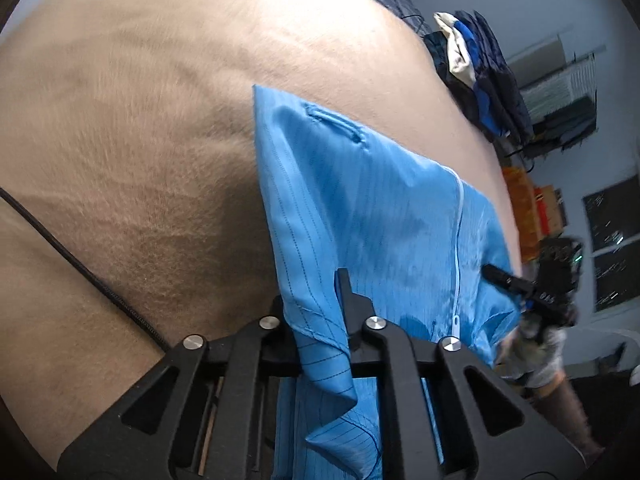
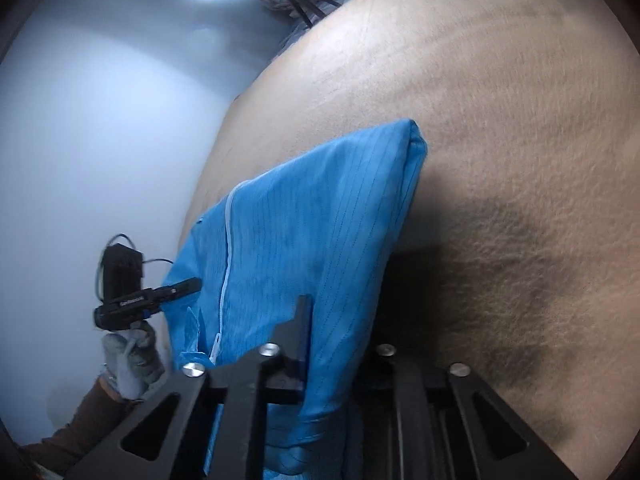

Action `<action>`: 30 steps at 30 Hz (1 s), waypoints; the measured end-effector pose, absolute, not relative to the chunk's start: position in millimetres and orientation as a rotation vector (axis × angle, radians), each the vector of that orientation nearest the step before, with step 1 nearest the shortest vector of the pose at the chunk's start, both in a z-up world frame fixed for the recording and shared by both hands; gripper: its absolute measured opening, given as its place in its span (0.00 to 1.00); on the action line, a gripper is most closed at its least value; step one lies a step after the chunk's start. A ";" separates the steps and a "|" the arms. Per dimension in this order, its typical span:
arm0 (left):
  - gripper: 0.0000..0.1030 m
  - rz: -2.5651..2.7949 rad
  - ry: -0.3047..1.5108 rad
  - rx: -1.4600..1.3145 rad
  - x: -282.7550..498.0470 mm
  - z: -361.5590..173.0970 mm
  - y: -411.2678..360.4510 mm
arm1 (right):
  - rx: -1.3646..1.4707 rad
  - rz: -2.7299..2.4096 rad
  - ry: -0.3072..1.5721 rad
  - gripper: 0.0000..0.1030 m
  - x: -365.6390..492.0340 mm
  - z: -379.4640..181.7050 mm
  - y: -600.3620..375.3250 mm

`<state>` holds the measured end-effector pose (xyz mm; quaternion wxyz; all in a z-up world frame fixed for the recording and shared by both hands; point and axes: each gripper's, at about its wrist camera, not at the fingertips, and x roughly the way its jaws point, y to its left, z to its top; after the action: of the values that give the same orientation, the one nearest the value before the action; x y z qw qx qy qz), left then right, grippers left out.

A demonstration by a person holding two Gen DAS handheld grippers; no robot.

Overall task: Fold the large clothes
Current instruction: 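Lift the folded coat with both tools and carry it toward the clothes stack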

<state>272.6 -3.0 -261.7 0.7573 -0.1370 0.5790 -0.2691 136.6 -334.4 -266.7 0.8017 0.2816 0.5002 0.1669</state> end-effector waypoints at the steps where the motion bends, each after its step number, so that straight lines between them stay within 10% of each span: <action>1: 0.06 -0.581 1.244 -0.272 268.9 -256.9 -5.5 | 0.573 0.341 1.071 0.07 136.7 -261.2 -328.8; 30: 0.04 -0.743 0.855 -0.038 213.5 -90.8 -109.5 | 0.078 0.029 0.865 0.03 67.7 -75.9 -305.6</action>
<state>213.5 -109.5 -90.8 0.8436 -0.0178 0.4050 -0.3521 67.7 -305.6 -75.9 0.9071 0.0380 0.4189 0.0140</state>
